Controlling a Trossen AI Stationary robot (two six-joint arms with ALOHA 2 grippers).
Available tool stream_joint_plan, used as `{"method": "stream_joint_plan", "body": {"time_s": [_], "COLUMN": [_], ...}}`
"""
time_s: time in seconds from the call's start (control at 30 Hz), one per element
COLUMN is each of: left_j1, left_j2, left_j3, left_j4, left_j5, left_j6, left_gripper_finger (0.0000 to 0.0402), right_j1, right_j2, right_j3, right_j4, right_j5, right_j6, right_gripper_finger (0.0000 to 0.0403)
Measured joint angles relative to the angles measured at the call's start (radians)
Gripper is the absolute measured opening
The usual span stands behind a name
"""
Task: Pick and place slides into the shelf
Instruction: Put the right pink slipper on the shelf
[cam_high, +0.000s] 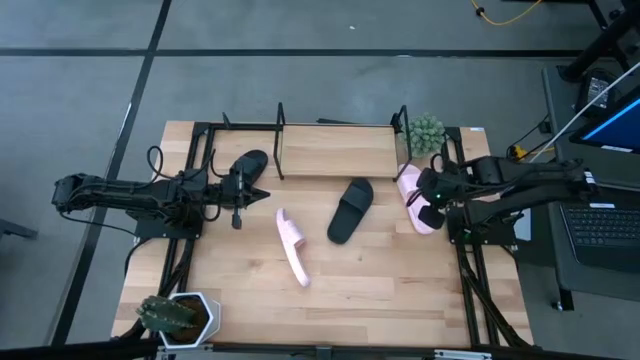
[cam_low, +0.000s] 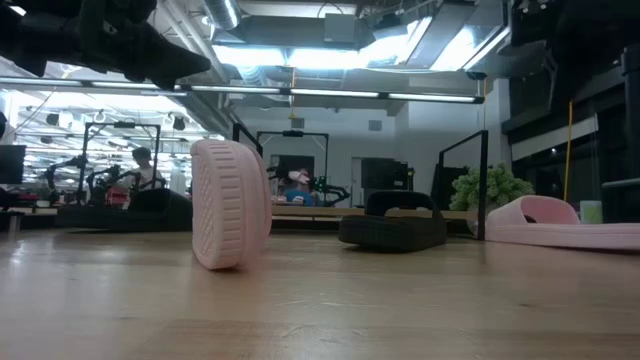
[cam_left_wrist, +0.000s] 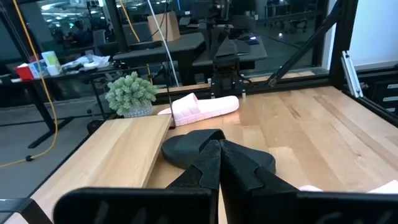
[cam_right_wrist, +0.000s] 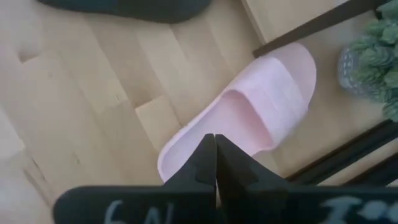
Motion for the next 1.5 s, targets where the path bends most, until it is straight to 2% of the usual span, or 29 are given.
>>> {"method": "stream_joint_plan", "body": {"time_s": [0.23,0.37,0.53,0.83,0.97,1.03,1.37,1.5], "left_j1": [0.000,0.000,0.000,0.000,0.000,0.000,0.000,0.000], "left_j2": [0.000,0.008,0.015,0.015,0.015,0.015,0.015,0.015], "left_j3": [0.000,0.000,0.000,0.000,0.000,0.000,0.000,0.000], "left_j4": [0.000,-0.004,-0.009,-0.015,-0.015,-0.015,-0.014,-0.015], "left_j5": [0.000,0.000,0.000,0.000,0.000,0.000,0.000,0.000], "left_j6": [0.000,0.001,0.000,0.004,0.051,0.055,0.052,0.052], "left_gripper_finger": [0.0000,0.0000,0.0000,0.0000,0.0000,0.0000,0.0000,0.0000], "right_j1": [0.037,0.037,0.031,0.031,0.030,0.022,-0.032,-0.036], "right_j2": [0.063,0.087,0.094,0.093,0.093,0.093,0.093,0.093], "right_j3": [-0.001,-0.001,-0.001,-0.002,-0.002,-0.002,-0.002,-0.002], "right_j4": [0.003,0.019,0.075,0.100,0.099,0.099,0.096,0.078], "right_j5": [0.008,0.048,0.052,0.060,0.187,0.217,0.219,0.212], "right_j6": [0.012,-0.051,-0.135,-0.156,-0.155,-0.143,-0.166,-0.169], "right_gripper_finger": [0.0002,0.0002,0.0010,0.0019,0.0025,0.0034,0.0114,0.0135]}}
